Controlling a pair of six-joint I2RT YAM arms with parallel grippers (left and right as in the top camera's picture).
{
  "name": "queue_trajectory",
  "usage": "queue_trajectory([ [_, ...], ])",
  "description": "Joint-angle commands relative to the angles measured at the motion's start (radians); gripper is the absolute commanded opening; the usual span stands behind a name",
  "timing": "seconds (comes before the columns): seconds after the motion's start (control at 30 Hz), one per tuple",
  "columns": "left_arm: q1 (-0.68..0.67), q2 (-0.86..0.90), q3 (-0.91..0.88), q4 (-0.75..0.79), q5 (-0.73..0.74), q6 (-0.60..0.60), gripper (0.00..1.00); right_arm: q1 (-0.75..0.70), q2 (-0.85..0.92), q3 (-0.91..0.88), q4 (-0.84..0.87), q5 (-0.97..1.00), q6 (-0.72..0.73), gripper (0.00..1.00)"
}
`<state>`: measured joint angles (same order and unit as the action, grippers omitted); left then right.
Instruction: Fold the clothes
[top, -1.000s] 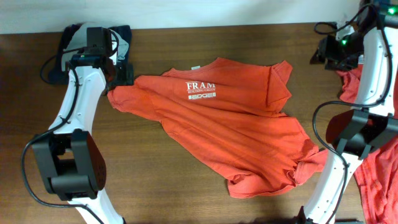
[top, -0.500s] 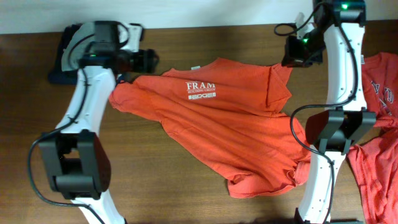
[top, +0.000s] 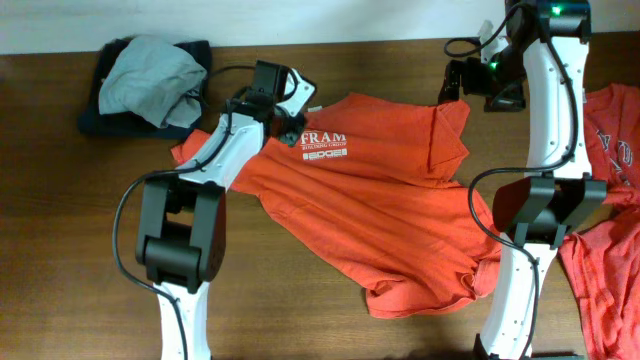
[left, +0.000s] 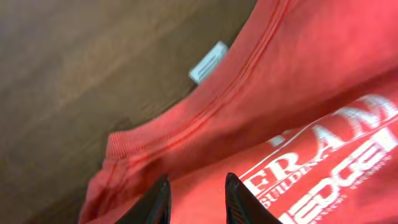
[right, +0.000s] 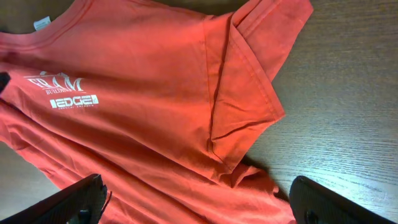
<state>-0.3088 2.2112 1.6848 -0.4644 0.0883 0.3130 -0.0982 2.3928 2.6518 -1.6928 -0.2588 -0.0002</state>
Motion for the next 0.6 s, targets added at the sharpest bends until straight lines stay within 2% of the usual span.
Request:
queue_trajectory([
  [0.0,0.004,0.018,0.011,-0.032,-0.037,0.018,0.28,-0.002,-0.01,0.007,-0.005,0.009,0.002,0.99],
  [0.13,0.004,0.025,0.011,-0.117,-0.101,0.014,0.25,-0.002,-0.01,0.007,-0.005,0.009,0.002,0.99],
  [0.33,0.006,0.107,0.011,-0.187,-0.116,-0.018,0.25,-0.002,-0.01,0.007,-0.005,0.009,0.002,0.99],
  [0.43,0.006,0.111,0.011,-0.305,-0.114,-0.09,0.24,-0.002,-0.01,0.007,-0.005,0.009,0.002,0.99],
  [0.57,0.004,0.111,0.011,-0.493,-0.111,-0.233,0.15,-0.002,-0.01,0.007,-0.005,0.009,0.002,0.99],
])
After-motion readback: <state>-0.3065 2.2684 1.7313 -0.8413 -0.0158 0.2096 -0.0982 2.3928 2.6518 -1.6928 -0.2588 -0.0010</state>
